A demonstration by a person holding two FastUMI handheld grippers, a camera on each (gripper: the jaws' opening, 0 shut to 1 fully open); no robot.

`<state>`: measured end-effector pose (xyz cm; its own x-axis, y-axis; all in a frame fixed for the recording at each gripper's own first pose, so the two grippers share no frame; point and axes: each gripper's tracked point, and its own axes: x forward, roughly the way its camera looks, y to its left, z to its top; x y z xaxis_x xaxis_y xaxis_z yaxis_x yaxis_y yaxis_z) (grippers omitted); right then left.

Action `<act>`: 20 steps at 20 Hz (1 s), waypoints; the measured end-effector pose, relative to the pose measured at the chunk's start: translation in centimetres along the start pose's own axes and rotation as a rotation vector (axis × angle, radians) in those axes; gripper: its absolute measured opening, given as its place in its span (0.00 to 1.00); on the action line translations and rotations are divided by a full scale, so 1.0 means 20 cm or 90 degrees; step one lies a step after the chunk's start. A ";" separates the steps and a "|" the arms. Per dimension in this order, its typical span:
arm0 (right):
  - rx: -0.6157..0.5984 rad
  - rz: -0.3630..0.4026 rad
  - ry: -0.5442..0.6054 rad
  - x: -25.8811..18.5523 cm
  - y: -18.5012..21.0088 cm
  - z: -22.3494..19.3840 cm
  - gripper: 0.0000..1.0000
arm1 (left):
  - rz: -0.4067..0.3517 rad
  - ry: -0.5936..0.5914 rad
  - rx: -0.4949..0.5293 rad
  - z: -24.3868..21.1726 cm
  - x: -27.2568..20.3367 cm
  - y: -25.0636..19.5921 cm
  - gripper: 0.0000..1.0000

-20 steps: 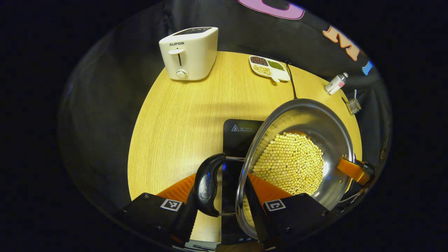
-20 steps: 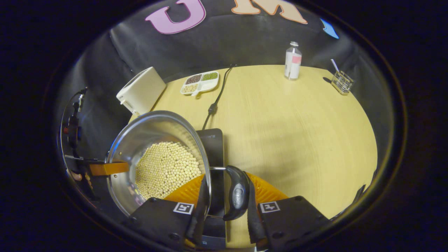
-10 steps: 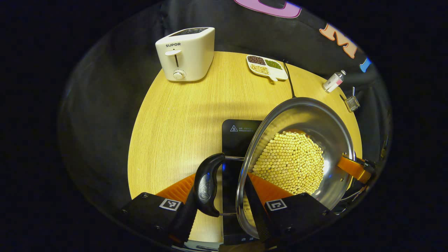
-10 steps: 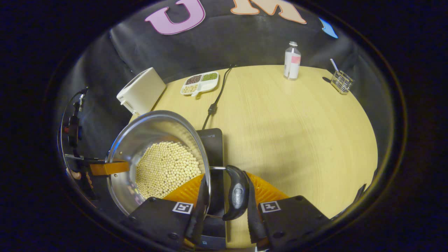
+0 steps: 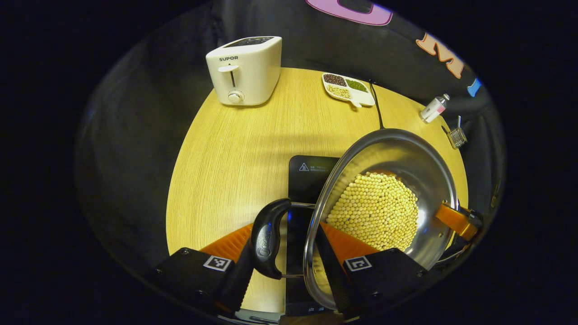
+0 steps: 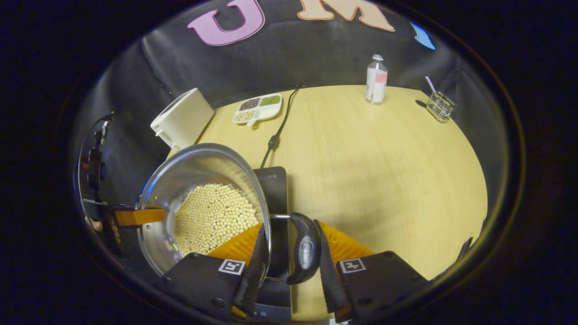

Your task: First push the handle of the pot to place it horizontally, then grasp the pot with both hands and set it on the induction cooktop.

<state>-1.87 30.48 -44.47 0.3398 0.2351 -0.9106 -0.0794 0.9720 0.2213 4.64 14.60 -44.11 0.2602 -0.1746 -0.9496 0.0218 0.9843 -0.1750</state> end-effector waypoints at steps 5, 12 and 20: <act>0.008 0.009 -0.019 -0.01 0.01 0.05 0.58 | 0.004 -0.025 0.005 0.03 -0.04 0.00 0.79; 0.020 0.023 -0.043 -0.04 0.01 0.11 0.94 | 0.041 -0.081 0.019 0.13 -0.10 0.01 0.96; 0.001 0.035 -0.142 -0.17 -0.01 0.28 0.94 | 0.076 -0.238 0.078 0.37 -0.32 -0.04 0.98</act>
<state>2.25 29.56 -39.42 0.5333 0.2814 -0.7977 -0.1020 0.9576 0.2696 10.11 15.19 -36.01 0.6008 -0.0600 -0.7972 0.0790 0.9968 -0.0154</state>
